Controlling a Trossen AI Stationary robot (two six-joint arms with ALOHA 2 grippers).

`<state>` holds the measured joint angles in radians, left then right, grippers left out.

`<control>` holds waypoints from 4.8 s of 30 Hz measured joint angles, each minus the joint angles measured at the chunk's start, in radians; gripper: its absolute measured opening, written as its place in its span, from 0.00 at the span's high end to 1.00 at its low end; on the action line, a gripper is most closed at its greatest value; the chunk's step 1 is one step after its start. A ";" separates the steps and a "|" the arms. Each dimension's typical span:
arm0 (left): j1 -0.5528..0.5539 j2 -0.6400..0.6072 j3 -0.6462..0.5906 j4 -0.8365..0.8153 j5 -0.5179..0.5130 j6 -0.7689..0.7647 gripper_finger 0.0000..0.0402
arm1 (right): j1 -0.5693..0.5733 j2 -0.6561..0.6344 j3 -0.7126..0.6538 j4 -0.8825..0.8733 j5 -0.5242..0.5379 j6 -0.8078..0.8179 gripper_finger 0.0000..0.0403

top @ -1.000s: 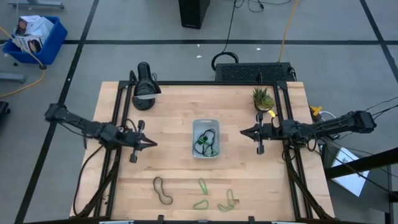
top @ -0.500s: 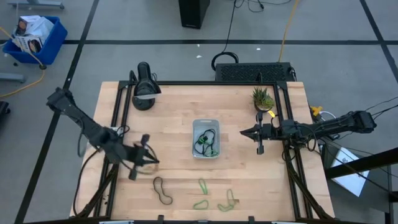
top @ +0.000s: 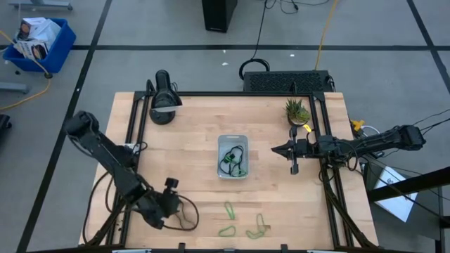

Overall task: Pick and place rubber bands into bin
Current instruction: Put the black rubber band into the gray bin

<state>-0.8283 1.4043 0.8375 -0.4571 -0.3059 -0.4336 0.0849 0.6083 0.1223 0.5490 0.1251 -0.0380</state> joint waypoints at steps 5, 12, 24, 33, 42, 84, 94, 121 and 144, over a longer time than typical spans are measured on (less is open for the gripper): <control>-0.031 0.063 0.000 0.005 0.019 -0.039 0.41 | 0.000 0.000 0.000 0.001 0.000 0.000 1.00; -0.054 0.156 -0.001 0.056 0.076 -0.045 0.22 | 0.000 0.000 0.000 0.001 0.000 0.000 1.00; -0.054 0.320 0.003 0.129 0.129 -0.047 0.20 | 0.000 0.000 0.000 0.000 0.000 0.000 1.00; -0.055 0.327 0.002 0.128 0.146 -0.032 0.56 | 0.000 0.000 0.000 0.001 0.000 0.000 1.00; -0.029 0.320 -0.001 0.126 0.175 -0.030 0.97 | 0.000 0.000 0.000 0.001 0.001 0.000 1.00; -0.038 -0.982 -0.680 0.525 -0.506 0.412 1.00 | 0.000 0.017 0.001 0.000 0.001 0.000 1.00; 0.057 -1.014 -0.729 0.635 -0.492 0.357 1.00 | 0.000 0.017 0.001 0.000 0.002 0.000 1.00; 0.680 -0.036 -0.048 0.596 0.164 0.483 1.00 | 0.000 0.017 0.001 0.008 0.004 0.000 1.00; 0.862 0.379 0.188 0.392 0.306 0.502 0.99 | 0.000 0.017 0.000 -0.015 0.001 -0.003 1.00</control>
<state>0.0334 1.7835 1.0256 -0.0647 0.0002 0.0687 0.0848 0.6254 0.1223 0.5339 0.1265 -0.0414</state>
